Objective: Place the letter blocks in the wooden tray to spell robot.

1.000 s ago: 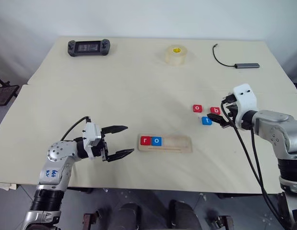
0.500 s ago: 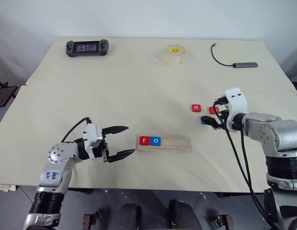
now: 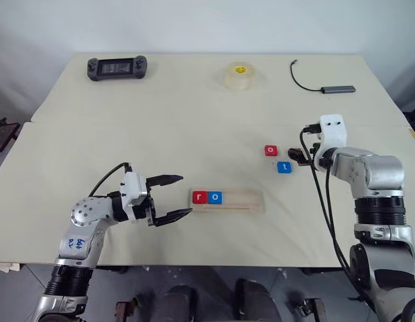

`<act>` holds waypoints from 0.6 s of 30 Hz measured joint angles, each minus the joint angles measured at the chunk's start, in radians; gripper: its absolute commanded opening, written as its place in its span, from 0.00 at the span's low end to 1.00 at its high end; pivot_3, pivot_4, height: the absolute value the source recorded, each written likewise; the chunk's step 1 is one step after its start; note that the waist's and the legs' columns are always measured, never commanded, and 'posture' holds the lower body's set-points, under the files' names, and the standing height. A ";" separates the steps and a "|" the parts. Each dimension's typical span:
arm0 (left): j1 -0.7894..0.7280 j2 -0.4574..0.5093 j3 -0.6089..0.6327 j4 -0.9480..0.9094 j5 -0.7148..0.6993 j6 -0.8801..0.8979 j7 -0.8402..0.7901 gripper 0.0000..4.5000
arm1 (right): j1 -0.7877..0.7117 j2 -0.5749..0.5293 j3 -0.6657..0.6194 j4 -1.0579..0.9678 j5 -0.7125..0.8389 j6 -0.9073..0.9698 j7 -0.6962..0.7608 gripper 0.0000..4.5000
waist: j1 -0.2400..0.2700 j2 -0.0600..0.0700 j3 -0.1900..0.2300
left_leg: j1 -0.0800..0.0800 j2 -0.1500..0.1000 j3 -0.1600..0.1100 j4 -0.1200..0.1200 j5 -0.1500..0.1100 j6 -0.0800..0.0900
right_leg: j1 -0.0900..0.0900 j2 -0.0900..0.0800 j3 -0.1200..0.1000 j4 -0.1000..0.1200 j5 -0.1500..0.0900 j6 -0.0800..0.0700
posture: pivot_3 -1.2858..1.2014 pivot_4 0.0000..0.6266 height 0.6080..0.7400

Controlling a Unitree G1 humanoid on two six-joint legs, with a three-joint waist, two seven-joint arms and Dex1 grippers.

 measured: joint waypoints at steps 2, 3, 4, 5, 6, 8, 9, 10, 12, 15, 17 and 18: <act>0.000 0.000 -0.002 0.000 0.000 0.000 0.003 1.00 | -0.004 0.008 -0.001 0.017 -0.006 -0.017 0.000 0.88 | -0.001 0.000 0.000 | 0.000 0.000 0.000 0.000 0.000 0.000 | 0.000 0.000 0.000 0.000 0.000 0.000 | 0.52 0.24 1.00; 0.000 0.000 -0.002 0.000 0.000 -0.001 0.005 1.00 | -0.005 0.011 -0.001 0.022 -0.008 -0.021 0.000 0.80 | -0.001 0.000 0.000 | 0.000 0.000 0.000 0.000 0.000 0.000 | 0.000 0.000 0.000 0.000 0.000 0.000 | 0.52 0.24 1.00; 0.000 0.000 -0.002 0.000 0.000 -0.001 0.007 1.00 | -0.005 0.015 -0.001 0.023 -0.009 -0.024 0.001 0.73 | -0.001 0.000 0.000 | 0.000 0.000 0.000 0.000 0.000 0.000 | 0.000 0.000 0.000 0.000 0.000 0.000 | 0.52 0.24 1.00; 0.000 0.000 -0.002 0.000 0.000 -0.001 0.009 1.00 | -0.005 0.019 -0.001 0.023 -0.011 -0.026 0.001 0.66 | -0.001 0.000 0.000 | 0.000 0.000 0.000 0.000 0.000 0.000 | 0.000 0.000 0.000 0.000 0.000 0.000 | 0.52 0.24 1.00; 0.000 0.000 -0.002 -0.001 0.000 -0.001 0.011 1.00 | -0.005 0.023 -0.001 0.023 -0.013 -0.029 0.002 0.59 | -0.001 0.000 0.000 | 0.000 0.000 0.000 0.000 0.000 0.000 | 0.000 0.000 0.000 0.000 0.000 0.000 | 0.52 0.24 1.00; 0.004 0.000 -0.002 -0.001 0.000 -0.001 0.013 1.00 | -0.005 0.026 -0.001 0.023 -0.015 -0.032 0.002 0.43 | 0.000 0.000 0.000 | 0.000 0.000 0.000 0.000 0.000 0.000 | 0.000 0.000 0.001 0.000 0.000 0.000 | 0.52 0.24 1.00; 0.007 0.000 -0.002 -0.001 0.000 -0.001 0.015 1.00 | -0.005 0.027 -0.001 0.023 -0.016 -0.034 0.002 0.36 | 0.001 0.000 0.000 | 0.000 0.000 0.000 0.000 0.000 0.000 | 0.000 0.000 0.001 0.000 0.000 0.000 | 0.52 0.24 1.00; 0.009 -0.001 -0.002 -0.001 0.000 -0.001 0.016 1.00 | -0.005 0.027 -0.001 0.023 -0.017 -0.035 0.002 0.32 | 0.002 0.000 0.000 | 0.000 0.000 0.000 0.000 0.000 0.000 | 0.000 0.000 0.001 0.000 0.000 0.000 | 0.52 0.24 1.00; 0.009 -0.001 -0.002 -0.001 0.000 -0.001 0.018 1.00 | -0.002 0.027 -0.003 0.022 -0.017 -0.038 0.003 0.32 | 0.002 0.000 0.000 | 0.000 0.000 0.000 0.001 0.000 0.000 | 0.000 0.000 0.001 0.000 0.000 0.000 | 0.52 0.24 1.00; 0.007 -0.005 -0.004 -0.001 0.000 -0.001 0.020 1.00 | 0.011 0.024 -0.005 0.002 -0.017 -0.038 0.003 0.32 | 0.002 0.000 0.000 | 0.000 0.000 0.000 0.000 0.000 0.000 | 0.000 0.000 0.000 0.000 0.000 0.000 | 0.52 0.24 1.00; -0.001 -0.010 -0.010 0.003 0.000 -0.001 0.019 1.00 | 0.035 0.013 -0.014 -0.033 -0.016 -0.023 0.004 0.32 | 0.004 0.000 0.000 | 0.000 0.000 -0.001 0.000 0.000 0.000 | 0.000 0.000 0.000 0.000 0.000 0.000 | 0.52 0.24 1.00; -0.009 -0.013 -0.013 0.007 0.000 -0.001 0.018 1.00 | 0.055 0.002 -0.022 -0.064 -0.014 -0.007 0.005 0.32 | 0.007 0.000 0.000 | 0.000 0.000 -0.001 0.000 0.000 0.000 | 0.000 0.000 0.000 0.000 0.000 0.000 | 0.52 0.24 1.00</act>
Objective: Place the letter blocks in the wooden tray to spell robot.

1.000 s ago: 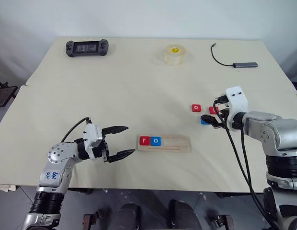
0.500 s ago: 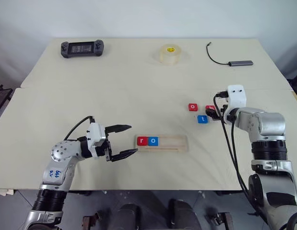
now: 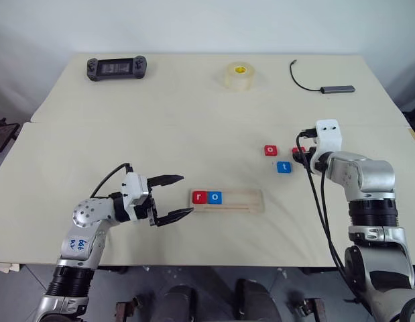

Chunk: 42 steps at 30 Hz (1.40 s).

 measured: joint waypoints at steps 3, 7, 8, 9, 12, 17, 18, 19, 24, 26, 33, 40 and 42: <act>-0.022 -0.017 0.001 0.029 -0.001 -0.001 0.003 1.00 | 0.058 -0.028 -0.040 -0.107 0.011 0.060 0.005 0.32 | -0.003 0.000 0.000 | 0.000 0.000 0.000 0.000 0.000 0.000 | 0.000 0.000 0.000 0.000 0.000 0.000 | 0.52 0.24 1.00; -0.045 -0.032 0.002 0.060 -0.007 -0.001 -0.004 1.00 | 0.172 -0.044 -0.111 -0.380 0.066 0.189 0.026 0.32 | -0.004 0.000 0.000 | 0.000 0.001 0.001 -0.001 0.000 0.000 | 0.000 0.001 0.000 0.000 0.000 0.000 | 0.52 0.24 1.00; -0.054 -0.032 0.003 0.070 -0.007 -0.002 -0.010 1.00 | 0.211 -0.043 -0.128 -0.460 0.084 0.237 0.028 0.32 | -0.003 0.000 0.000 | 0.000 0.002 0.001 -0.001 0.000 0.000 | 0.000 0.001 0.000 -0.001 0.000 0.000 | 0.52 0.24 1.00; -0.056 -0.032 0.004 0.073 -0.007 -0.004 -0.013 1.00 | 0.237 -0.042 -0.138 -0.511 0.099 0.270 0.031 0.32 | -0.004 0.000 0.000 | 0.000 0.001 0.001 -0.001 0.000 0.000 | 0.000 0.001 0.000 0.000 0.000 0.000 | 0.52 0.24 1.00; -0.082 -0.033 -0.001 0.112 -0.006 -0.011 -0.032 1.00 | 0.341 0.010 -0.206 -0.684 0.123 0.400 0.019 0.32 | 0.000 0.000 0.000 | 0.000 0.001 0.001 0.000 0.000 0.000 | 0.000 0.001 0.001 0.000 0.000 0.000 | 0.52 0.24 1.00; -0.115 -0.036 -0.002 0.139 -0.006 -0.011 -0.054 1.00 | 0.436 0.131 -0.260 -0.832 0.121 0.498 -0.018 0.32 | -0.001 0.000 0.000 | 0.001 0.000 0.001 0.000 0.000 0.000 | 0.000 0.000 0.002 0.000 0.000 0.000 | 0.52 0.24 1.00; -0.118 -0.036 -0.002 0.143 -0.006 -0.011 -0.056 1.00 | 0.444 0.151 -0.265 -0.850 0.117 0.496 -0.027 0.32 | -0.001 0.000 0.000 | 0.001 0.000 0.001 0.000 0.000 0.000 | 0.000 0.000 0.002 0.000 0.000 0.000 | 0.52 0.24 1.00; -0.124 -0.036 -0.002 0.148 -0.006 -0.011 -0.063 1.00 | 0.462 0.180 -0.269 -0.872 0.116 0.488 -0.036 0.32 | -0.001 0.000 0.000 | 0.001 0.000 0.001 -0.001 0.000 0.000 | 0.000 0.001 0.002 0.000 0.000 0.000 | 0.52 0.24 1.00; -0.140 -0.034 -0.001 0.150 -0.006 -0.011 -0.073 1.00 | 0.482 0.227 -0.264 -0.888 0.117 0.488 -0.046 0.72 | -0.003 0.000 0.000 | 0.001 0.000 0.001 -0.001 0.000 0.000 | -0.001 0.001 0.002 0.001 0.000 0.000 | 0.52 0.24 1.00; -0.140 -0.032 0.000 0.151 -0.006 -0.011 -0.074 1.00 | 0.483 0.207 -0.256 -0.886 0.125 0.485 -0.024 0.86 | -0.004 0.000 0.000 | 0.001 0.000 0.001 -0.001 0.000 0.000 | -0.001 0.001 0.002 0.001 0.000 0.000 | 0.52 0.24 1.00; -0.114 -0.020 -0.002 0.141 -0.006 -0.011 -0.095 1.00 | 0.555 -0.141 -0.239 -0.735 0.182 0.172 0.310 0.99 | 0.000 0.000 0.000 | 0.001 -0.001 0.001 -0.001 0.000 0.002 | 0.000 0.000 0.002 -0.001 0.000 0.000 | 0.52 0.24 1.00; -0.094 -0.015 -0.007 0.096 -0.006 -0.011 -0.110 1.00 | 0.609 -0.375 -0.119 -0.354 0.133 -0.550 0.897 0.99 | -0.005 -0.001 0.001 | 0.003 0.000 0.003 0.000 0.000 0.002 | 0.004 0.000 0.002 -0.005 0.001 0.003 | 0.52 0.24 1.00; -0.084 -0.010 -0.006 0.077 -0.007 -0.006 -0.117 1.00 | 0.525 -0.403 -0.040 -0.172 0.077 -0.745 1.014 0.99 | -0.008 -0.001 0.001 | 0.004 0.001 0.004 0.000 0.000 0.002 | 0.004 0.000 0.002 -0.005 0.001 0.003 | 0.52 0.24 1.00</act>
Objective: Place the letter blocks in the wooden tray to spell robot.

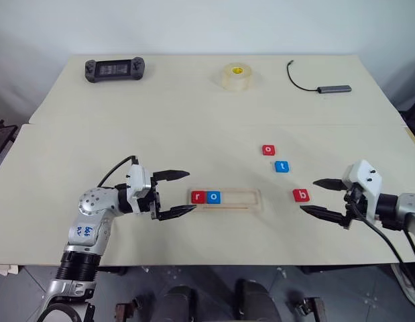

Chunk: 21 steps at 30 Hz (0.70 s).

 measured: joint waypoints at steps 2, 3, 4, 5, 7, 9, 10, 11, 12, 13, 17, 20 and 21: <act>0.012 0.008 -0.007 -0.026 -0.003 0.006 -0.016 1.00 | -0.079 -0.008 0.062 0.143 -0.053 -0.139 0.067 0.99 | 0.000 0.000 0.000 | 0.000 0.001 0.000 0.000 0.000 0.000 | 0.000 0.000 0.000 0.000 0.000 0.000 | 0.52 0.24 1.00; 0.019 0.014 -0.009 -0.034 -0.005 0.010 -0.021 1.00 | -0.115 -0.008 0.085 0.201 -0.072 -0.196 0.094 0.99 | 0.001 0.000 0.000 | 0.000 0.001 0.000 0.000 0.000 0.000 | 0.000 0.000 0.000 0.000 0.000 0.000 | 0.52 0.24 1.00; 0.028 0.019 -0.010 -0.044 -0.006 0.013 -0.023 1.00 | -0.153 -0.007 0.110 0.263 -0.090 -0.249 0.122 0.99 | 0.001 0.000 0.000 | 0.000 0.001 -0.001 0.000 0.000 -0.001 | 0.000 0.000 -0.001 -0.001 0.000 0.000 | 0.52 0.24 1.00; 0.033 0.020 -0.011 -0.053 -0.006 0.014 -0.023 1.00 | -0.189 -0.005 0.133 0.319 -0.104 -0.287 0.145 0.99 | 0.001 0.000 0.000 | -0.001 0.001 -0.001 0.000 0.000 -0.001 | 0.000 0.000 -0.001 -0.001 0.000 0.000 | 0.52 0.24 1.00; 0.037 0.024 -0.015 -0.061 -0.006 0.017 -0.022 1.00 | -0.252 0.006 0.164 0.401 -0.127 -0.341 0.174 0.99 | 0.003 0.000 0.000 | -0.001 0.001 -0.002 0.000 0.000 -0.001 | 0.000 0.000 -0.001 -0.001 0.000 0.000 | 0.52 0.24 1.00; 0.045 0.030 -0.015 -0.076 -0.006 0.020 -0.020 1.00 | -0.307 0.024 0.199 0.471 -0.148 -0.387 0.196 0.99 | 0.004 0.000 0.000 | -0.001 0.001 -0.003 0.001 0.000 -0.001 | 0.000 0.000 -0.002 -0.002 0.000 0.000 | 0.52 0.24 1.00; 0.050 0.030 -0.015 -0.088 -0.006 0.021 -0.018 1.00 | -0.325 0.032 0.215 0.496 -0.156 -0.404 0.206 0.99 | 0.005 0.000 0.000 | -0.002 0.001 -0.003 0.001 0.000 -0.001 | 0.000 0.000 -0.002 -0.002 0.000 0.000 | 0.52 0.24 1.00; 0.051 0.030 -0.016 -0.096 -0.006 0.023 -0.015 1.00 | -0.338 0.042 0.225 0.519 -0.159 -0.418 0.210 0.99 | 0.005 0.000 0.000 | -0.002 0.001 -0.003 0.001 0.000 -0.001 | 0.000 0.000 -0.002 -0.002 0.000 0.000 | 0.52 0.24 1.00; 0.053 0.031 -0.015 -0.099 -0.007 0.028 -0.011 1.00 | -0.351 0.052 0.235 0.540 -0.163 -0.426 0.216 0.95 | 0.005 0.000 0.000 | -0.002 0.001 -0.004 0.001 0.000 -0.001 | 0.000 0.000 -0.002 -0.002 0.000 0.000 | 0.52 0.24 1.00; 0.054 0.032 -0.015 -0.099 -0.008 0.031 -0.009 1.00 | -0.361 0.056 0.249 0.557 -0.170 -0.429 0.222 0.90 | 0.005 0.001 0.000 | -0.002 0.001 -0.004 0.001 0.000 -0.001 | 0.000 0.000 -0.002 -0.002 0.000 0.000 | 0.52 0.24 1.00; 0.058 0.038 -0.013 -0.104 -0.009 0.041 0.000 1.00 | -0.415 0.060 0.265 0.634 -0.192 -0.440 0.236 0.63 | 0.004 0.001 0.000 | -0.002 0.001 -0.003 0.001 0.000 -0.001 | 0.000 0.000 -0.002 -0.002 0.000 0.000 | 0.52 0.24 1.00; 0.060 0.039 -0.012 -0.109 -0.009 0.041 0.005 1.00 | -0.439 0.061 0.266 0.674 -0.200 -0.449 0.234 0.40 | 0.004 0.001 0.000 | -0.002 0.001 -0.003 0.001 0.000 -0.002 | 0.000 0.000 -0.002 -0.002 0.000 0.000 | 0.52 0.24 1.00; 0.060 0.039 -0.012 -0.111 -0.009 0.041 0.008 1.00 | -0.445 0.062 0.266 0.685 -0.200 -0.454 0.235 0.33 | 0.003 0.001 0.000 | -0.002 0.001 -0.003 0.001 0.000 -0.002 | 0.000 0.000 -0.002 -0.002 0.000 0.000 | 0.52 0.24 1.00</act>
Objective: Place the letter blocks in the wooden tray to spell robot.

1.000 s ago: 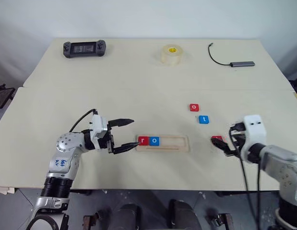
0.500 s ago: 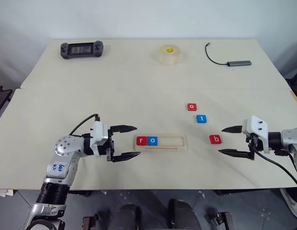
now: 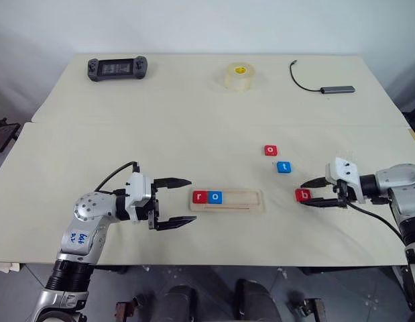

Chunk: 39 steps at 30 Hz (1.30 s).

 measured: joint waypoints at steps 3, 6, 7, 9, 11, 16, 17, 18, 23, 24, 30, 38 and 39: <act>0.001 0.000 0.000 -0.001 0.000 0.000 0.003 1.00 | -0.013 0.004 0.000 0.020 0.000 -0.004 0.001 0.32 | 0.000 0.000 0.000 | 0.000 0.000 0.000 0.000 0.000 0.000 | 0.000 0.000 0.000 0.000 0.000 0.000 | 0.52 0.24 1.00; 0.006 0.000 0.000 -0.006 0.000 0.000 0.010 1.00 | -0.038 0.005 -0.001 0.016 0.004 0.013 0.012 0.32 | -0.001 0.000 0.000 | 0.000 0.000 0.000 0.000 0.000 0.000 | 0.000 0.000 0.000 0.000 0.000 0.000 | 0.52 0.24 1.00; 0.008 0.000 0.000 -0.009 0.000 0.000 0.012 1.00 | -0.045 0.005 -0.002 0.008 0.008 0.017 0.015 0.32 | -0.001 0.000 0.000 | 0.000 0.000 0.000 0.000 0.000 0.000 | 0.000 0.000 0.000 0.000 0.000 0.000 | 0.52 0.24 1.00; 0.012 0.000 0.002 -0.017 0.000 0.000 0.017 1.00 | -0.049 0.005 -0.003 -0.047 0.022 0.049 0.030 0.32 | -0.001 0.001 0.000 | 0.000 0.000 0.000 0.000 0.000 0.000 | 0.000 0.000 0.000 0.000 0.000 0.000 | 0.52 0.24 1.00; 0.021 0.001 0.013 -0.018 -0.001 0.000 0.020 1.00 | -0.050 0.008 0.000 -0.147 0.050 0.117 0.036 0.32 | 0.000 0.001 0.000 | 0.000 0.000 0.000 0.000 0.000 0.000 | -0.001 0.000 0.000 0.000 0.000 0.000 | 0.52 0.24 1.00; 0.025 0.003 0.017 -0.018 0.003 0.000 0.036 1.00 | -0.082 0.080 0.064 -0.404 0.054 0.385 -0.018 0.32 | -0.002 0.001 0.000 | 0.000 0.001 0.000 0.000 -0.001 -0.002 | -0.001 0.001 0.000 0.000 0.000 0.000 | 0.52 0.24 1.00; 0.025 0.003 0.017 -0.018 0.004 0.000 0.040 1.00 | -0.082 0.106 0.080 -0.449 0.055 0.433 -0.034 0.32 | -0.001 0.001 0.000 | 0.000 0.001 0.000 0.000 -0.001 -0.002 | -0.001 0.001 0.000 0.001 0.000 -0.001 | 0.52 0.24 1.00; 0.025 0.003 0.017 -0.019 0.005 0.000 0.046 1.00 | -0.082 0.129 0.102 -0.494 0.054 0.484 -0.055 0.32 | 0.000 0.001 0.000 | -0.001 0.001 -0.001 0.000 -0.001 -0.002 | -0.002 0.000 0.000 0.001 0.000 -0.001 | 0.52 0.24 1.00; 0.044 0.004 0.017 -0.019 0.007 0.000 0.058 1.00 | -0.082 0.186 0.199 -0.616 -0.009 0.607 -0.169 0.32 | 0.010 0.001 0.000 | -0.002 -0.002 -0.003 0.000 -0.001 -0.001 | -0.002 -0.001 -0.001 0.001 0.000 -0.001 | 0.52 0.24 1.00; 0.048 0.004 0.017 -0.019 0.007 0.000 0.059 1.00 | -0.080 0.195 0.206 -0.619 -0.018 0.619 -0.186 0.32 | 0.011 0.001 0.000 | -0.002 -0.002 -0.003 0.000 -0.001 -0.001 | -0.002 -0.001 -0.001 0.001 0.000 -0.001 | 0.52 0.24 1.00; 0.054 0.004 0.017 -0.032 0.007 0.000 0.078 1.00 | -0.068 0.237 0.233 -0.670 -0.020 0.656 -0.218 0.32 | 0.004 0.001 0.000 | -0.002 -0.001 -0.002 0.000 -0.001 -0.001 | -0.002 0.000 -0.001 0.001 0.000 -0.001 | 0.52 0.24 1.00; 0.069 0.003 0.016 -0.056 0.007 0.000 0.101 1.00 | -0.044 0.259 0.265 -0.759 0.003 0.719 -0.224 0.32 | 0.000 0.001 0.000 | -0.002 -0.001 -0.002 0.000 -0.001 -0.001 | -0.002 0.000 -0.001 0.001 0.000 -0.001 | 0.52 0.24 1.00; 0.069 0.003 0.016 -0.057 0.007 0.000 0.102 1.00 | -0.044 0.263 0.266 -0.759 0.003 0.719 -0.227 0.32 | 0.000 0.001 0.000 | -0.002 -0.001 -0.002 0.000 -0.001 -0.001 | -0.002 0.000 -0.001 0.001 0.000 -0.001 | 0.52 0.24 1.00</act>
